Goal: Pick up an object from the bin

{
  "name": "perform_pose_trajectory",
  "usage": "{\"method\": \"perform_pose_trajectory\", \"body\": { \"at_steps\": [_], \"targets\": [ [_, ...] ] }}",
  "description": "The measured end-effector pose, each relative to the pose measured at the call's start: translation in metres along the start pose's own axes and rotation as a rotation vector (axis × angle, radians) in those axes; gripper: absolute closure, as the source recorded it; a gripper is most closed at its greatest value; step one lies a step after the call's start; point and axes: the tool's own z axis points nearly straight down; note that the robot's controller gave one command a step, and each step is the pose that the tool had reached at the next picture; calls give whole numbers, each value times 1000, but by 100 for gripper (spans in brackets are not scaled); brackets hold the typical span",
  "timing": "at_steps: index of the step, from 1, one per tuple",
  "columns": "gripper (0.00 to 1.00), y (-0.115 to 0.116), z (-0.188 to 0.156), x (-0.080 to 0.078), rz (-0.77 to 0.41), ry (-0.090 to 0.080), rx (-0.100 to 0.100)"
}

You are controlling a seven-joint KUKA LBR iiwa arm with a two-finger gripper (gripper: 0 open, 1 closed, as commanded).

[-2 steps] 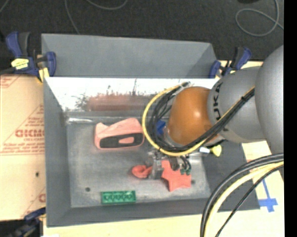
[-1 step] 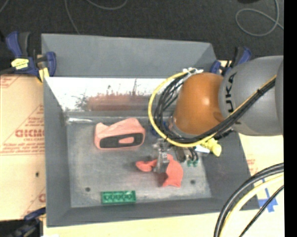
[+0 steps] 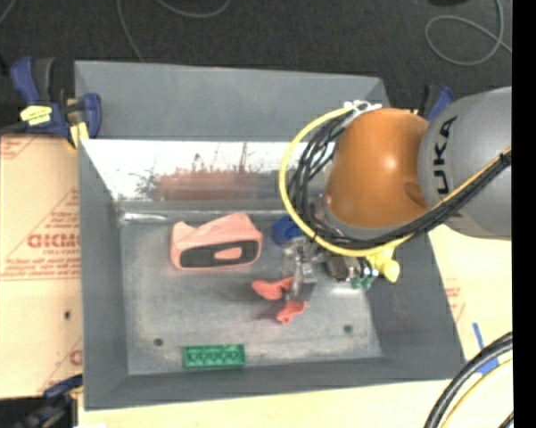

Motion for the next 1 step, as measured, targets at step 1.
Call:
{"method": "perform_pose_trajectory", "body": {
  "at_steps": [1],
  "targets": [
    [100, 2, -52, -18, 3, 0, 0]
  ]
}}
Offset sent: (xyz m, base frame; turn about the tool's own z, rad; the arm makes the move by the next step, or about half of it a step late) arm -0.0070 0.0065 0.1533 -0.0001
